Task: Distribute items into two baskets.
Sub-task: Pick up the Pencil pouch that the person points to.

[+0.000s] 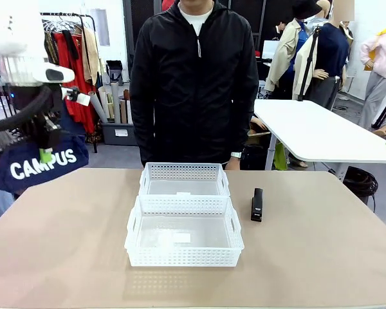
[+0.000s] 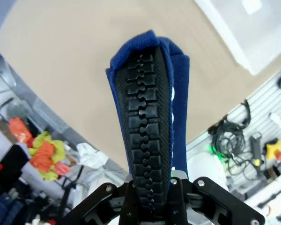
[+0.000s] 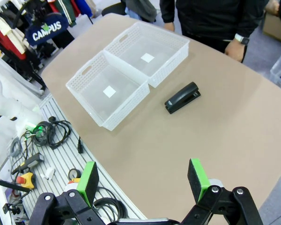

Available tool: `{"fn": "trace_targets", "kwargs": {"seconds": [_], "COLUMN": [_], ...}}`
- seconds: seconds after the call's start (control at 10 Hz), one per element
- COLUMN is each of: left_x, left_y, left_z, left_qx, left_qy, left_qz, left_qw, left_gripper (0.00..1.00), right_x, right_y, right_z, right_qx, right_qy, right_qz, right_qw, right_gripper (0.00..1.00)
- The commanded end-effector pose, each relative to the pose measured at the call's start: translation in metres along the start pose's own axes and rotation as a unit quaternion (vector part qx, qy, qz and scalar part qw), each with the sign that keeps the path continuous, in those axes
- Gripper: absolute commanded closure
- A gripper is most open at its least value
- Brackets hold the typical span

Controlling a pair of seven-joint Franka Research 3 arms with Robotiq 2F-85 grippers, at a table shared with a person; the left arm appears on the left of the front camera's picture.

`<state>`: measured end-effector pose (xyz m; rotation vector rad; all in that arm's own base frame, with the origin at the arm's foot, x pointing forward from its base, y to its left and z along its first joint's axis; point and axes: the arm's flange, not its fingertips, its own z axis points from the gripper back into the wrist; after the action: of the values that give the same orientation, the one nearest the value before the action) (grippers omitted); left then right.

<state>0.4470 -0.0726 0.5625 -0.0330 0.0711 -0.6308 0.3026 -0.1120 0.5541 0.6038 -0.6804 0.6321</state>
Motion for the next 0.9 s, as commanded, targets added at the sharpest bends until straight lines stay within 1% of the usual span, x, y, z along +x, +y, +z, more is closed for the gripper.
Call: {"fn": "trace_targets", "kwargs": {"seconds": [0.0,0.2,0.4,0.5,0.8], "left_x": [-0.003,-0.006,-0.005,-0.002,-0.002], "left_y": [-0.002,-0.011,-0.011,-0.017,-0.017], "left_z": [0.023,0.038,0.039,0.036,0.036], "left_qx": [-0.001,0.012,0.008,0.002,0.002], "left_qy": [0.009,0.011,0.007,0.003,0.003], "left_qz": [-0.054,-0.067,-0.075,-0.060,-0.060], "left_qw": [0.998,0.998,0.997,0.998,0.998], "left_gripper": [1.00,1.00,1.00,1.00,1.00], "right_x": [0.001,0.001,0.001,0.001,0.001], "right_y": [0.000,0.000,0.000,0.000,0.000], "right_z": [0.001,0.001,0.001,0.001,0.001], "right_qx": [0.004,0.004,0.004,0.004,0.004], "right_qy": [-0.004,-0.004,-0.004,-0.004,-0.004], "right_qz": [0.006,0.006,0.006,0.006,0.006], "right_qw": [1.000,1.000,1.000,1.000,1.000], "right_gripper": [0.00,0.00,0.00,0.00,0.00]}}
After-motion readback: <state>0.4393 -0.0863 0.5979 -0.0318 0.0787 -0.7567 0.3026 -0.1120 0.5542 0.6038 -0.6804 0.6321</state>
